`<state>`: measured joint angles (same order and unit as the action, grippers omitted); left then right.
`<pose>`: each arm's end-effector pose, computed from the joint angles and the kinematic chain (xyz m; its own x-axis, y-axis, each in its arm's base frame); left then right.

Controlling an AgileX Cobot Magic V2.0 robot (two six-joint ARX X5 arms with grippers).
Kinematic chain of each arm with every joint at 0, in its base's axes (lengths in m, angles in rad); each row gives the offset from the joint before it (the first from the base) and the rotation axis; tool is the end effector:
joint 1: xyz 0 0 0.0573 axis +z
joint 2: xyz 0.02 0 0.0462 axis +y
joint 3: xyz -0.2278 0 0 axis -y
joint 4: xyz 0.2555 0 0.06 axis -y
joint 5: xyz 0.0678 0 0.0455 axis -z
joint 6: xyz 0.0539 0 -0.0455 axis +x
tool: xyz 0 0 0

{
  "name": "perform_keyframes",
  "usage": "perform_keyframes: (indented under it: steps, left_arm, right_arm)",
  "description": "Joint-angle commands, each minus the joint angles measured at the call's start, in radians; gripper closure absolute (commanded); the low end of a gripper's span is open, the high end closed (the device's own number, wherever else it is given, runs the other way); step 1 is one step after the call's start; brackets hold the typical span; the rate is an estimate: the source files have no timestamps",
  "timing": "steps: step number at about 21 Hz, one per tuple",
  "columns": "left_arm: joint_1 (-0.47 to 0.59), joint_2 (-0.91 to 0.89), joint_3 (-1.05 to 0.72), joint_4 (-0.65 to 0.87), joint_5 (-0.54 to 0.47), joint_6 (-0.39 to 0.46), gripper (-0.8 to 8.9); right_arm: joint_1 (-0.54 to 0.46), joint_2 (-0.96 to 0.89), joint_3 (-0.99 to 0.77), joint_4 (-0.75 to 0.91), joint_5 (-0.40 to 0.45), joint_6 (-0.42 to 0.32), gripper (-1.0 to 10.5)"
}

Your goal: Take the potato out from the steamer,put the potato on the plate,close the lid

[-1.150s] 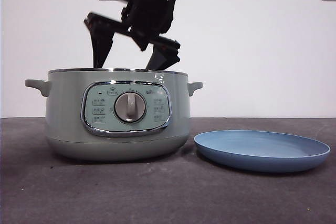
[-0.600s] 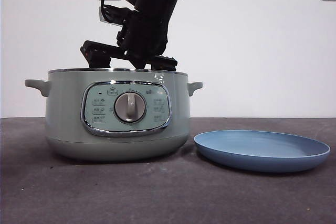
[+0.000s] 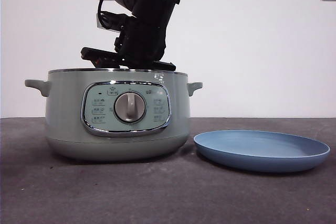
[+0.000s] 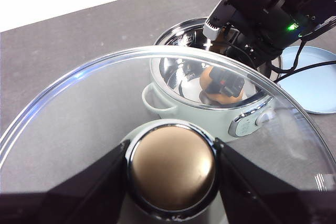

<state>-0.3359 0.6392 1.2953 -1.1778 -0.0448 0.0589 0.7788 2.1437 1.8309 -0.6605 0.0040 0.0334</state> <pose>0.1032 -0.0335 0.3822 0.8325 -0.2432 -0.4979 0.3198 0.9446 0.0733 0.3372 0.3325 0.1728 0.4032 0.3923 -0.8267 -0.6808 0.7323 0.0155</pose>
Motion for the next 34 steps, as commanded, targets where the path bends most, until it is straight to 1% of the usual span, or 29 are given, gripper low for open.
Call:
perform_keyframes:
  steps: [1,6,9,11,13,15,16,18,20,24,26,30,34]
  left_arm:
    - [0.002,-0.010,0.008,0.043,0.000,-0.003,8.26]
    - [0.002,-0.005,0.008,0.071,0.001,-0.002,8.26]
    - [0.002,0.008,0.008,0.102,0.039,-0.003,8.26]
    - [0.002,0.023,0.008,0.130,0.053,-0.002,8.26]
    - [0.002,0.048,0.008,0.146,0.070,0.010,8.26]
    - [0.002,0.077,0.008,0.168,0.107,0.016,8.26]
    - [0.001,0.092,0.008,0.178,0.108,0.018,8.26]
    - [0.002,0.119,0.008,0.200,0.126,0.021,8.26]
    - [0.001,0.135,0.008,0.220,0.153,0.021,8.26]
    - [0.001,0.166,0.008,0.251,0.158,0.021,8.26]
    - [0.000,0.185,0.008,0.262,0.164,0.021,8.26]
    - [0.000,0.215,0.008,0.282,0.184,0.021,8.26]
    - [0.000,0.229,0.008,0.291,0.190,0.021,8.26]
  right_arm:
    - [0.005,-0.010,0.008,0.002,0.003,-0.009,9.6]
    - [0.001,-0.181,0.008,-0.024,0.003,-0.040,9.6]
    - [-0.015,-0.313,0.008,-0.112,0.010,-0.061,9.6]
    - [-0.036,-0.394,0.008,-0.193,0.056,-0.075,9.6]
    - [-0.068,-0.460,0.008,-0.269,0.086,-0.080,9.6]
    - [-0.119,-0.503,0.006,-0.349,0.081,-0.080,9.6]
    - [-0.146,-0.518,0.005,-0.384,0.080,-0.083,9.6]
    - [-0.194,-0.544,-0.024,-0.402,0.076,-0.087,9.6]
    - [-0.219,-0.565,-0.070,-0.391,0.074,-0.087,9.6]
    - [-0.270,-0.606,-0.217,-0.325,0.073,-0.087,9.6]
    - [-0.294,-0.625,-0.312,-0.266,0.064,-0.086,9.6]
    - [-0.343,-0.639,-0.505,-0.116,-0.025,-0.065,9.6]
    - [-0.369,-0.638,-0.674,0.053,-0.032,-0.048,9.6]
